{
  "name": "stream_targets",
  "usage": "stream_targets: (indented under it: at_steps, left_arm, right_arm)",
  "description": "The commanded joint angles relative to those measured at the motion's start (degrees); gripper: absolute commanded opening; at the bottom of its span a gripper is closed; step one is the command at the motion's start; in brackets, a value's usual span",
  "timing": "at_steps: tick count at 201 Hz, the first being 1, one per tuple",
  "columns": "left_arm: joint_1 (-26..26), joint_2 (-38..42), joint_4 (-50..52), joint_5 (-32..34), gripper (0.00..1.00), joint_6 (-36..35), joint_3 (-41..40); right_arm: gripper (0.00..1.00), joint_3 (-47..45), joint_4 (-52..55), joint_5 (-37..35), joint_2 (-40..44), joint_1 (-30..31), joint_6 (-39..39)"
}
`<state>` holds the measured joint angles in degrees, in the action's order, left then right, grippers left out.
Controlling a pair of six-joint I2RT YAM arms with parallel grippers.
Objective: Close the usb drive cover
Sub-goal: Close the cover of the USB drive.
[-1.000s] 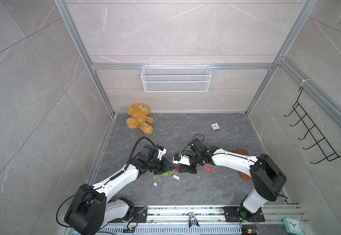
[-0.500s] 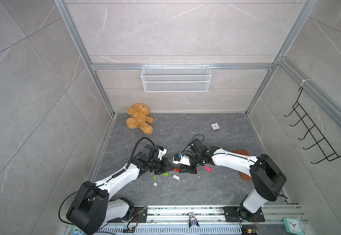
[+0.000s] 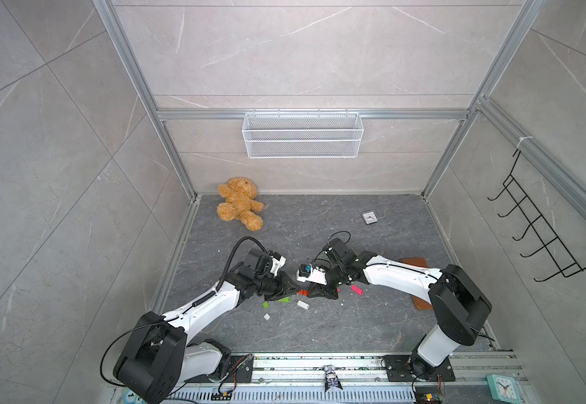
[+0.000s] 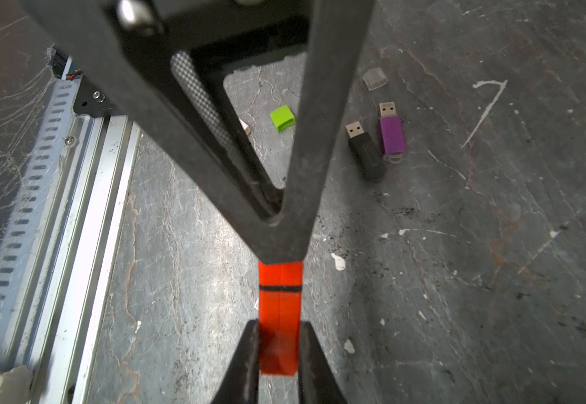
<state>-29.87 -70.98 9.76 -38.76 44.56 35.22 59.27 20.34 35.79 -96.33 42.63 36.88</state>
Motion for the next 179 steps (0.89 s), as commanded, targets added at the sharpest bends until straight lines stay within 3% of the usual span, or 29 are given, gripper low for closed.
stream_targets:
  at_steps: [1,179]
  left_arm:
    - [0.0,1.6,2.0,1.5,0.24,-1.3,0.4]
    - [-1.2,-2.5,-4.5,-2.0,0.09,1.9,0.1]
  right_arm:
    - [0.14,1.3,0.1,0.1,-0.5,0.4,-0.8]
    - [0.14,2.5,-2.6,2.0,-1.4,0.5,-4.3]
